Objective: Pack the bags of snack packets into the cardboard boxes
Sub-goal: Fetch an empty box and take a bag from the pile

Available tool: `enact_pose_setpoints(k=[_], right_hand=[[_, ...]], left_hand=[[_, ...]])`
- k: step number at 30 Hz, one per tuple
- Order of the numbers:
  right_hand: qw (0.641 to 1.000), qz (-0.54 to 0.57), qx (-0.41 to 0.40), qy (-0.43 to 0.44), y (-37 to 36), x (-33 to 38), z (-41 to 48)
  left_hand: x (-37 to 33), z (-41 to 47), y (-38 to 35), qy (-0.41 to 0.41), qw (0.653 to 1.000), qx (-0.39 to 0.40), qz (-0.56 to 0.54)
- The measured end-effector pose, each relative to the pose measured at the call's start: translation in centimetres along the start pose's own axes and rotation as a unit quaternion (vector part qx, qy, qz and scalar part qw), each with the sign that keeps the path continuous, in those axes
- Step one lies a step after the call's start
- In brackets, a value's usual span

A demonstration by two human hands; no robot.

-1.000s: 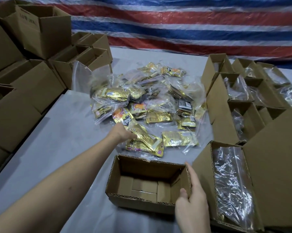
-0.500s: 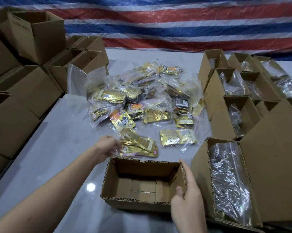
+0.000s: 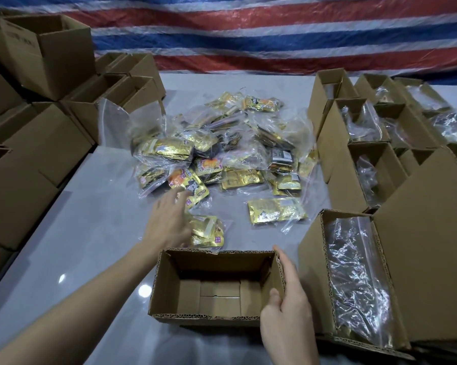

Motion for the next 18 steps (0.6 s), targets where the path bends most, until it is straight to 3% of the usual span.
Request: enact_pose_setpoints(k=[2,5,9,12,18], right_hand=[[1.0,-0.004,0.0,-0.001,0.0,-0.1,0.1],[1.0,-0.007,0.004,-0.004,0.0,-0.2,0.1],[1.0,-0.022,0.006,0.008,0.1,-0.2,0.1],[0.999,-0.022,0.021,0.013,0.0,-0.3,0.0],[0.999,-0.011,0.042,0.023,-0.6,-0.7,0.0]], left_hand=[[-2.5,0.8,-1.5,-0.102,0.99,0.096,-0.023],[-3.2,1.0,-4.7,-0.092,0.969,0.227,0.008],[-3.1,1.5,-6.0,-0.014,0.963,0.268,0.003],[-3.9,1.5,-5.2,-0.01,0.948,0.313,-0.056],[-3.4,1.5,1.0,0.006,0.941,0.253,-0.227]])
Point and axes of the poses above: each hand's wrist, its own z-axis towards the middle knuckle, its own y-axis out of the back of the hand, x = y × z, the point moved 9 cm from there along z, towards the middle knuckle, and after that the axes turned 4 degrees about -z, right-handed, at the moved point
